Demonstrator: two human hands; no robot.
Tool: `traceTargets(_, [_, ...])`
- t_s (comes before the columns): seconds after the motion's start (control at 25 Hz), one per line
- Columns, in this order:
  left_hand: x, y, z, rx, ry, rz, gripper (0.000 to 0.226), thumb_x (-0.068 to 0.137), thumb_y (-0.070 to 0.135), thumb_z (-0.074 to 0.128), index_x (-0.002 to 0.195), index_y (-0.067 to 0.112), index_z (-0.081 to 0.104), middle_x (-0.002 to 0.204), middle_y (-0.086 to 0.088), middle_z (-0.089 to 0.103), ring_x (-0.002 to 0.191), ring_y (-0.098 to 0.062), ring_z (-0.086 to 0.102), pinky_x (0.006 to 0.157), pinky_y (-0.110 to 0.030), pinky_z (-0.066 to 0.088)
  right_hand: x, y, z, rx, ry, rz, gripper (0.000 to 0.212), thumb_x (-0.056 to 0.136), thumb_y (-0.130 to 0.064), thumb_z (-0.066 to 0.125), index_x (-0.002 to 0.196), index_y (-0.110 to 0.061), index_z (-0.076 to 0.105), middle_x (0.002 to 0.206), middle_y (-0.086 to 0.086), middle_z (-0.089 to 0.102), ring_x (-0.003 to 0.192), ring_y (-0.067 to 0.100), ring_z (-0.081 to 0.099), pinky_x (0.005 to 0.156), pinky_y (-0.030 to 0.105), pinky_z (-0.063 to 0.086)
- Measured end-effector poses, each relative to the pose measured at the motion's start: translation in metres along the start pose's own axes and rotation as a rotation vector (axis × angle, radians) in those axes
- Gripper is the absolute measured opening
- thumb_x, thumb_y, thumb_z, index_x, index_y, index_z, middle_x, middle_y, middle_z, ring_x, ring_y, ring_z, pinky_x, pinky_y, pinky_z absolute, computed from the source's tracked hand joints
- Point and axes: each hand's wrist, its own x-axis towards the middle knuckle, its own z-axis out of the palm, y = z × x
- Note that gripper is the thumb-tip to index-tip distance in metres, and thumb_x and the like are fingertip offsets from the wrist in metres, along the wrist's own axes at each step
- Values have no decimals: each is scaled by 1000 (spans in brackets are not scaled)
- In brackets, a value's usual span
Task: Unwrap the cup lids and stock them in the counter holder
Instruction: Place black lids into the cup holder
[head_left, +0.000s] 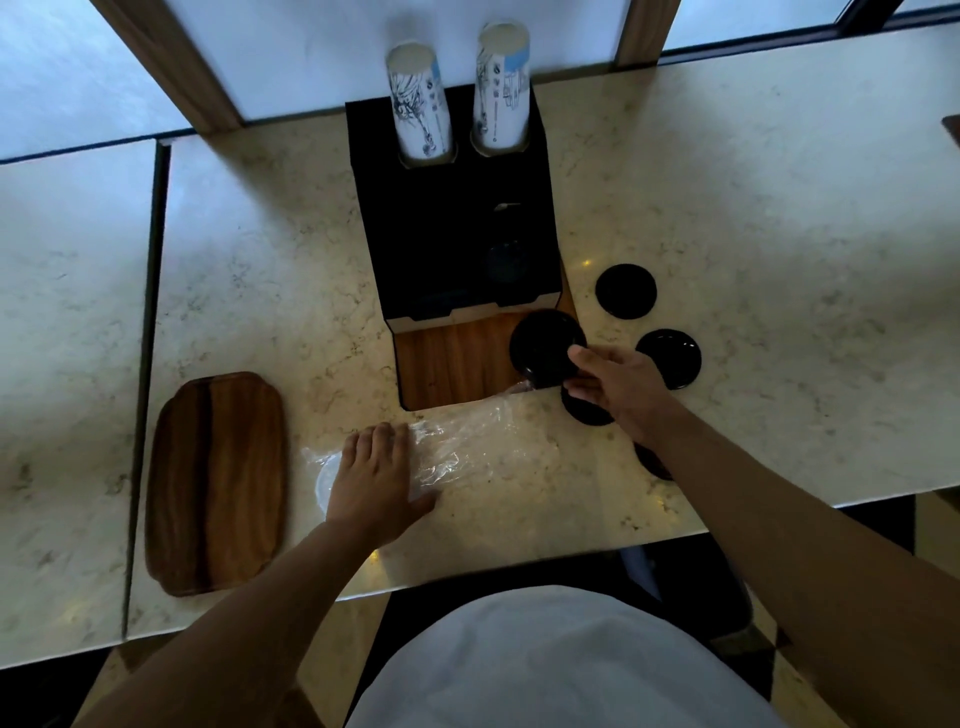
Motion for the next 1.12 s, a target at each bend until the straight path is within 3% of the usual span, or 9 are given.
traceTargets(0.24, [18,0,-14,-18,-79,49,135,64,100,38,161,11,11,164,-16,25,151,-35,22,126,-54,12,32,-51,38,-60,53,-57,44,88,-30,75,123,-6,65,107,14,73,95,26,72,87,40,60])
traceTargets(0.48, [35,2,-18,-72,-81,16,129,67,103,16,163,17,5,168,-14,20,154,-33,15,126,-54,9,59,-90,59,-96,54,-89,35,94,-25,67,125,-9,63,121,11,68,105,25,69,91,40,59])
traceTargets(0.56, [39,1,-18,-66,-99,17,129,67,103,18,163,18,4,168,-14,20,155,-34,14,127,-54,8,68,-105,61,-47,83,-105,19,95,-20,64,112,-12,64,125,13,65,112,28,66,91,42,59])
traceTargets(0.64, [42,1,-18,-64,-114,19,128,67,102,20,163,18,5,168,-13,19,154,-34,13,127,-54,8,77,-119,60,41,157,-93,8,96,-20,59,100,-15,64,122,14,65,110,29,66,80,38,61])
traceTargets(0.8, [47,0,-18,-45,-112,38,126,68,101,21,163,19,11,166,-13,22,153,-35,16,126,-54,10,94,-132,45,175,290,-56,27,94,-28,55,114,-12,64,115,11,67,103,26,67,59,29,57])
traceTargets(0.88, [50,-2,-18,-35,-114,52,125,69,100,21,163,18,14,165,-13,25,152,-35,18,126,-54,11,103,-134,38,188,333,-62,25,94,-28,55,113,-14,65,118,12,66,104,25,66,60,29,58])
traceTargets(1.0, [54,-5,-20,-17,-90,80,123,70,99,23,161,16,23,160,-13,33,147,-35,26,125,-53,15,113,-132,34,101,333,-115,27,92,-27,60,111,-10,68,122,18,67,102,26,69,71,35,61])
traceTargets(1.12, [56,-7,-19,-10,-95,93,122,71,99,25,160,15,28,159,-13,35,146,-35,29,124,-53,18,114,-120,46,23,313,-195,18,86,-30,69,89,-13,74,100,14,74,93,26,73,71,41,63])
